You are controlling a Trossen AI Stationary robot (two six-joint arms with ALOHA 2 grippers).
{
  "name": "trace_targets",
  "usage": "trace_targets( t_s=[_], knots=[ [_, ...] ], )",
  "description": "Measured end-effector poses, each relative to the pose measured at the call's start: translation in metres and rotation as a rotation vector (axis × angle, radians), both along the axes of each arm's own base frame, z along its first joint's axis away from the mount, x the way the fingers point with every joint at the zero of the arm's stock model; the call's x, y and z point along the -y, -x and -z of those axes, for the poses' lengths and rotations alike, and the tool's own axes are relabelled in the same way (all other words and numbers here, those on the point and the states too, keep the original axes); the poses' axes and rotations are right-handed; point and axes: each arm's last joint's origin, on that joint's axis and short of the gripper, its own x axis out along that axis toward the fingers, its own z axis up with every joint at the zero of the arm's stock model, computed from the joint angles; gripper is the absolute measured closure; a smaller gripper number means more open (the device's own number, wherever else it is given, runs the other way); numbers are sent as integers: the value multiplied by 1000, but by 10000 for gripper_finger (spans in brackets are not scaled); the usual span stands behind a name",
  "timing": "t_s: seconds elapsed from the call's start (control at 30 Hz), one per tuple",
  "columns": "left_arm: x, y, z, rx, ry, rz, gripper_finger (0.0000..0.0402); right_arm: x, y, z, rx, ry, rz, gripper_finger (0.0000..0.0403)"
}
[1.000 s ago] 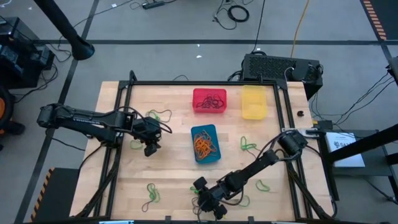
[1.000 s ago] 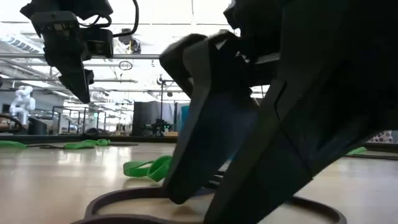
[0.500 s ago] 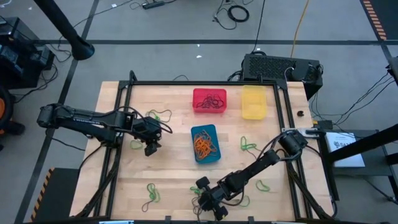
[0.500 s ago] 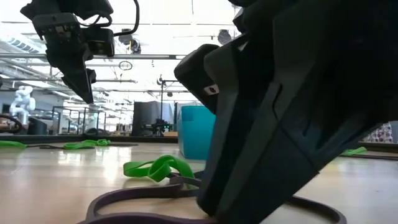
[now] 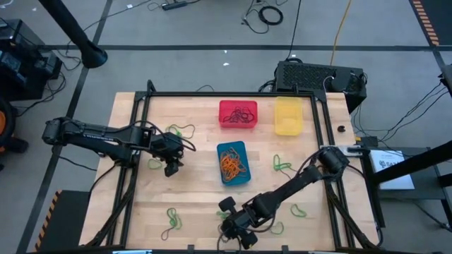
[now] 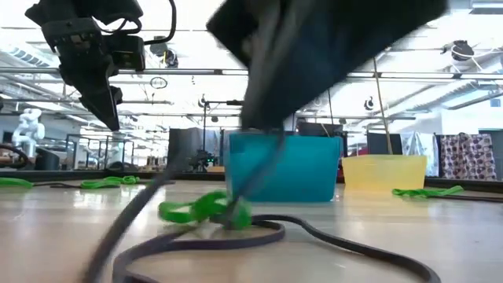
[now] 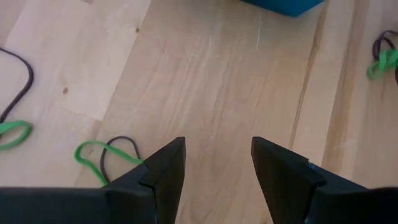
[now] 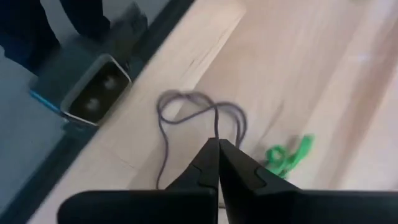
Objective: Sort rubber bands into baskets
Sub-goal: Put the purple rubber band into the red bin
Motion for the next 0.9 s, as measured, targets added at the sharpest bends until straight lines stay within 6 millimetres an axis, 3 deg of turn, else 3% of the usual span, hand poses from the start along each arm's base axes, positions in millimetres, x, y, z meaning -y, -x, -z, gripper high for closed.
trace_targets(
  t_s=[0.3, 0.57, 0.9],
  knots=[
    [-1, -3, -2, 39, -35, -3, 210, 16, -4, -83, 91, -14, -4, 403],
    [-1, -5, -3, 60, -35, -5, 210, 42, 9, -149, 166, -37, 45, 403],
    [-1, -6, -4, 80, -34, -14, 210, 94, 26, -199, 318, 109, 283, 402]
  ],
)
